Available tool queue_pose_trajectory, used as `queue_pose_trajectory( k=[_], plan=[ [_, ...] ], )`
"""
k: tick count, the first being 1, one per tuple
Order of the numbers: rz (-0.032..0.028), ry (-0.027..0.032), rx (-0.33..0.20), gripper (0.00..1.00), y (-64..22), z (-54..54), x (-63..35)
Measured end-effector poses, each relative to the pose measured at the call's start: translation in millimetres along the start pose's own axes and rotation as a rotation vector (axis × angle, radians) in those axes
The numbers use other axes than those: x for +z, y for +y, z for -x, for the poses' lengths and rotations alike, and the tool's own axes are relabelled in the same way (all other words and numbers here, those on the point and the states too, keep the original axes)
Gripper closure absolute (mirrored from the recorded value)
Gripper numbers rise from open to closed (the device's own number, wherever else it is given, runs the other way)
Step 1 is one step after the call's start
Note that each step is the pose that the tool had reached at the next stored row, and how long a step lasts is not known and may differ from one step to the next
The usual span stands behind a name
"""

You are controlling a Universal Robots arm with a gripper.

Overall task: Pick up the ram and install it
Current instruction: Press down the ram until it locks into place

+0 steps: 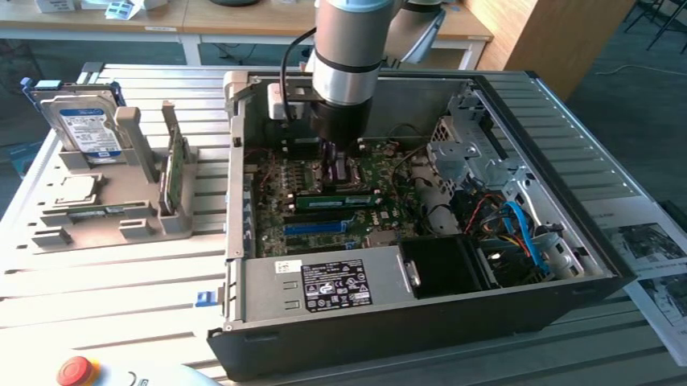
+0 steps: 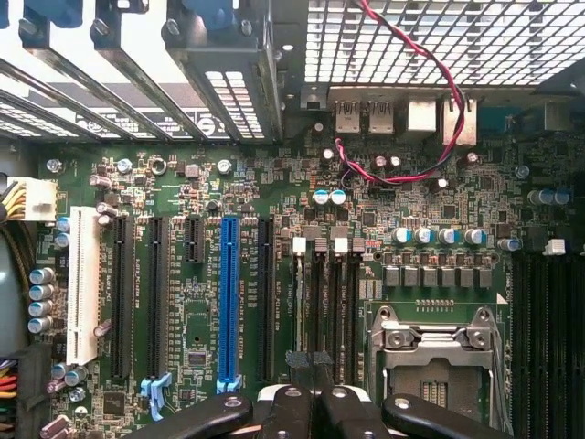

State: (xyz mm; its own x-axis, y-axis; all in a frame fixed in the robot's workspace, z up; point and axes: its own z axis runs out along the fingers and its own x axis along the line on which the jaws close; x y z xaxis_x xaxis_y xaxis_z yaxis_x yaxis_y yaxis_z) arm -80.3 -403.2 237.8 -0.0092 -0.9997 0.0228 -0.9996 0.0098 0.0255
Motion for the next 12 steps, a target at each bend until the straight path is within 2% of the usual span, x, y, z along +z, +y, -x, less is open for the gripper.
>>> queue_pose_trajectory(
  k=[12],
  plan=[
    [0.0001,0.0001,0.000,0.90,0.3,0.1,3.9]
  ],
)
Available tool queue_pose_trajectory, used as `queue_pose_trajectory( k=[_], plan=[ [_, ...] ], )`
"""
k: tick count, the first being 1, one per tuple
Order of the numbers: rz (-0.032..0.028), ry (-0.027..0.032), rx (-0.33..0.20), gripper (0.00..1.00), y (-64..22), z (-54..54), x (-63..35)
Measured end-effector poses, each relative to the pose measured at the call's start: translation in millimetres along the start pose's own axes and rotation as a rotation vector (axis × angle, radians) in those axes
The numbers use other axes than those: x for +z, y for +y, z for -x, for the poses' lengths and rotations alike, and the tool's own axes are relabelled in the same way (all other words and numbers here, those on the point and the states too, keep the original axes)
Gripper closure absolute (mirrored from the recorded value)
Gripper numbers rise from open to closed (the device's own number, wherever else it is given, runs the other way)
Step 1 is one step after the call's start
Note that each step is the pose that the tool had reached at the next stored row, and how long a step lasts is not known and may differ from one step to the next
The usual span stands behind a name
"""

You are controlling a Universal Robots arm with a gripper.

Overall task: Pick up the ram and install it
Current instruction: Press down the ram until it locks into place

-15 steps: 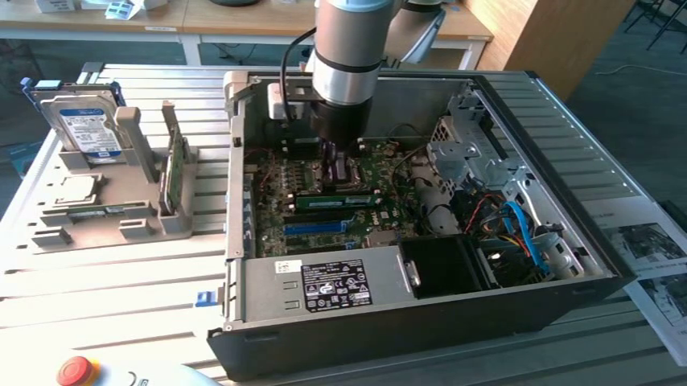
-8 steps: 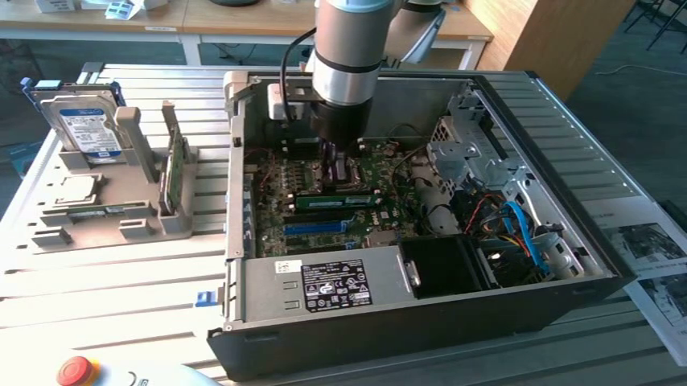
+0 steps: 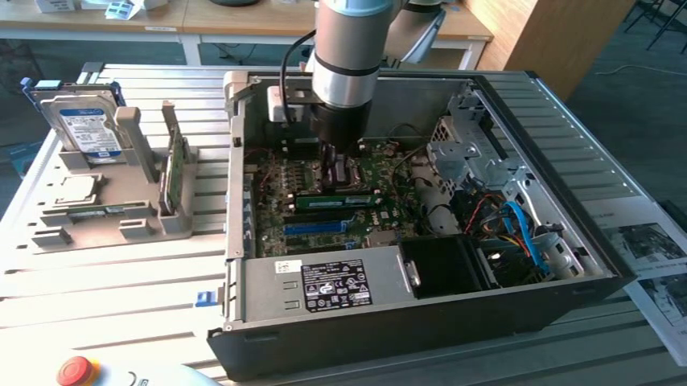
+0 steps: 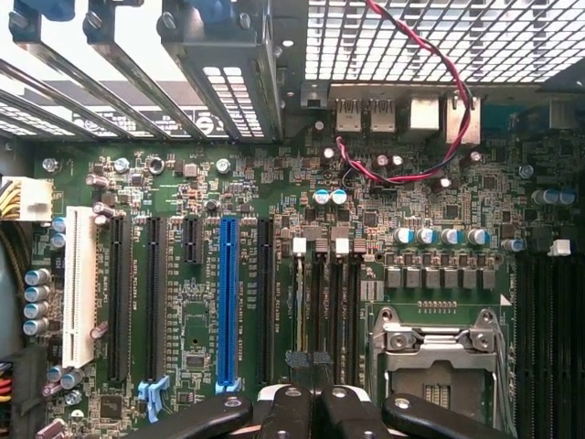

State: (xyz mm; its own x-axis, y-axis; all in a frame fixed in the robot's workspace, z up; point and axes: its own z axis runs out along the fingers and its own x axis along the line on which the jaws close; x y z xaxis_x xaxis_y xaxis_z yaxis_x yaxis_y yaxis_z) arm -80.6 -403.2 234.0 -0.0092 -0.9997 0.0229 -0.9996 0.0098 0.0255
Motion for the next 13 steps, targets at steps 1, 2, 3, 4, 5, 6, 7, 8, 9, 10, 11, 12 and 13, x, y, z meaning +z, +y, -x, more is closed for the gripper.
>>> queue_pose_trajectory(
  k=[1,2,3,4,5,6,7,8,9,10,11,12,13],
  plan=[
    [0.0000,0.0000,0.000,0.90,0.2,0.0,0.0],
    [0.0001,0.0001,0.000,0.90,0.2,0.0,0.0],
    [0.0000,0.0000,0.000,0.90,0.2,0.0,0.0],
    [-0.0001,-0.0001,0.000,0.90,0.2,0.0,0.1],
    [-0.0001,-0.0001,0.000,0.90,0.3,0.0,0.2],
    [-0.0003,-0.0004,0.000,0.90,0.3,0.1,0.7],
    [-0.0002,-0.0005,0.000,0.90,0.4,0.1,1.2],
    [-0.0001,-0.0002,0.000,0.90,0.6,0.1,1.6],
    [-0.0001,-0.0001,0.000,0.90,0.8,0.1,2.1],
    [-0.0001,-0.0002,0.000,0.90,0.9,0.1,2.6],
    [-0.0001,-0.0001,0.000,0.90,1.1,0.1,3.0],
    [-0.0001,-0.0001,0.000,0.90,1.2,0.1,3.3],
    [0.0000,0.0001,0.000,0.90,1.3,0.0,3.4]
  ],
)
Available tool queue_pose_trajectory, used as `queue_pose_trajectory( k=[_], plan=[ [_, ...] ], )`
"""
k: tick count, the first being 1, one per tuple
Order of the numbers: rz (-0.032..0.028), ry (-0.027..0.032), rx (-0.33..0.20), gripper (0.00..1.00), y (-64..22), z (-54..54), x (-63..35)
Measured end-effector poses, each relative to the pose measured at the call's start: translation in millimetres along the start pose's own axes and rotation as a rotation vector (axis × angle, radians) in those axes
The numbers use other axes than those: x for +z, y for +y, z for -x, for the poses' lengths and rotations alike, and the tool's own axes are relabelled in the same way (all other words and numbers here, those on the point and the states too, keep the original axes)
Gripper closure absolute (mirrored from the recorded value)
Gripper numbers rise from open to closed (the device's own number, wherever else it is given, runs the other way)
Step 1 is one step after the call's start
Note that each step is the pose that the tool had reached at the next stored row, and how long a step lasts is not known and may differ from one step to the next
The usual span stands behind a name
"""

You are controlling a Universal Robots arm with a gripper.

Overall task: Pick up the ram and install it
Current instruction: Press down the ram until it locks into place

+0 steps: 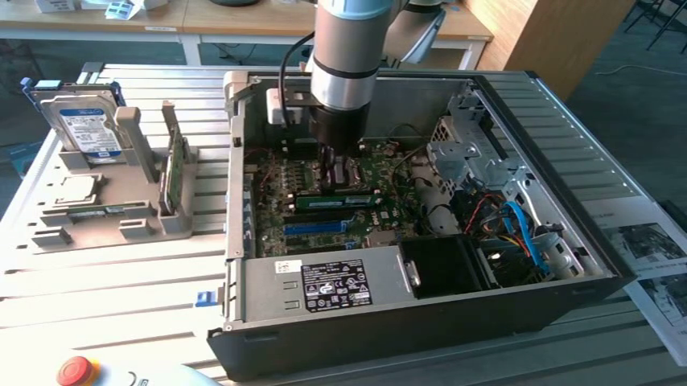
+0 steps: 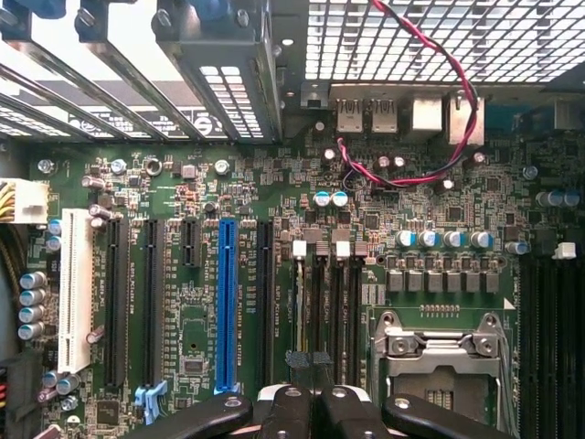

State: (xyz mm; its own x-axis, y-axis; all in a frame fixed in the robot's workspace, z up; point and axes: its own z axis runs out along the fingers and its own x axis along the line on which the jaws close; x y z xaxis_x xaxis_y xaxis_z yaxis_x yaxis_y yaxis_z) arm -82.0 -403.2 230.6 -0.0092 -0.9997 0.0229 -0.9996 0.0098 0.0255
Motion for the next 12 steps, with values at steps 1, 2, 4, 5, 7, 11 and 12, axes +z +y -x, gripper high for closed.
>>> queue_pose_trajectory(
  k=[1,2,4,5,7,11,12],
  plan=[
    [0.0000,0.0000,0.000,0.90,0.0,0.0,0.0],
    [0.0000,-0.0001,0.000,0.90,0.0,0.0,0.0],
    [-0.0001,-0.0002,0.000,0.90,0.0,0.0,0.1],
    [-0.0003,-0.0005,0.000,0.90,0.0,0.1,0.6],
    [-0.0002,-0.0003,0.000,0.90,-0.1,0.1,1.7],
    [0.0000,0.0000,0.000,0.90,0.0,0.1,2.2],
    [-0.0001,-0.0001,0.000,0.90,0.0,0.1,2.3]
  ],
)
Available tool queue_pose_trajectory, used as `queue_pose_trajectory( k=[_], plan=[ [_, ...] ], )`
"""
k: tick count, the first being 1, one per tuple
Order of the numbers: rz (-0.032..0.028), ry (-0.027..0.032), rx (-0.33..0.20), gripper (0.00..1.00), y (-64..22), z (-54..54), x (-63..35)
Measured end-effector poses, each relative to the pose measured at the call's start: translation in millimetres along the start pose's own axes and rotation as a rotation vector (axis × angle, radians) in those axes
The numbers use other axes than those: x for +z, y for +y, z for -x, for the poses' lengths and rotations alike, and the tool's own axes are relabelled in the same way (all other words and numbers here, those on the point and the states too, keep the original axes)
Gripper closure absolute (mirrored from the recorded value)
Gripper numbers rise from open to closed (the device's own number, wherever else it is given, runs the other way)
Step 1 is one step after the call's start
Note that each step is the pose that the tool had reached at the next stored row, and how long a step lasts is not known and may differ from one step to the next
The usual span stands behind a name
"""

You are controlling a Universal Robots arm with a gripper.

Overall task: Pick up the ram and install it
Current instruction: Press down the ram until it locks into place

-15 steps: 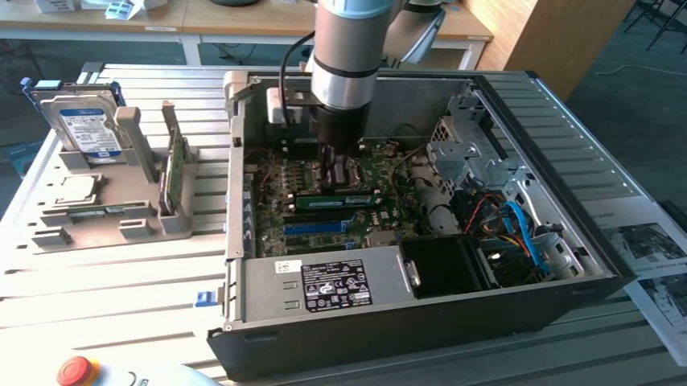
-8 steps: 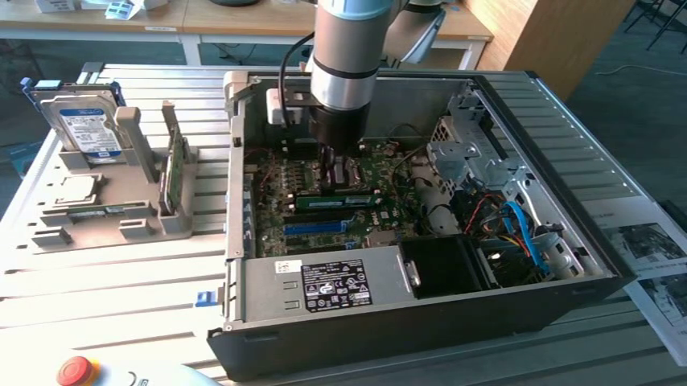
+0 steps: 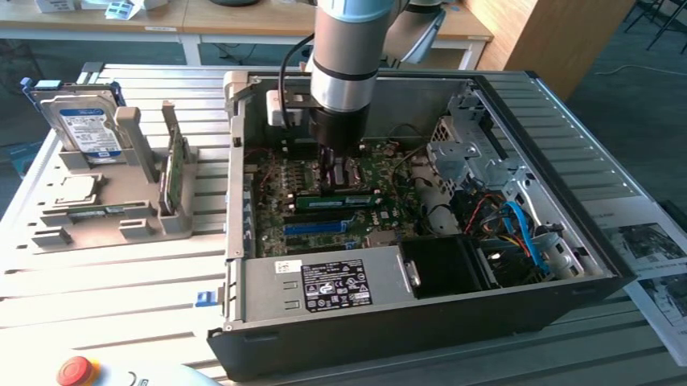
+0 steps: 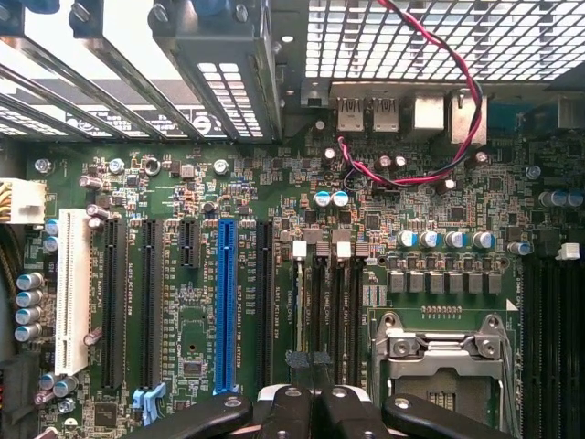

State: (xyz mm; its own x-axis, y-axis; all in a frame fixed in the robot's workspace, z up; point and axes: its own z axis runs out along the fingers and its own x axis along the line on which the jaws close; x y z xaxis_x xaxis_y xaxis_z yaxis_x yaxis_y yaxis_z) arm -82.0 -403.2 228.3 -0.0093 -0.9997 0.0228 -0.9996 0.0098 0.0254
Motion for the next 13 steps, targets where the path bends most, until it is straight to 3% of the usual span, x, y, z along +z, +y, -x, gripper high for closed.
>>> queue_pose_trajectory(
  k=[13],
  plan=[
    [0.0001,0.0000,0.000,0.90,-0.1,-0.3,1.8]
  ],
)
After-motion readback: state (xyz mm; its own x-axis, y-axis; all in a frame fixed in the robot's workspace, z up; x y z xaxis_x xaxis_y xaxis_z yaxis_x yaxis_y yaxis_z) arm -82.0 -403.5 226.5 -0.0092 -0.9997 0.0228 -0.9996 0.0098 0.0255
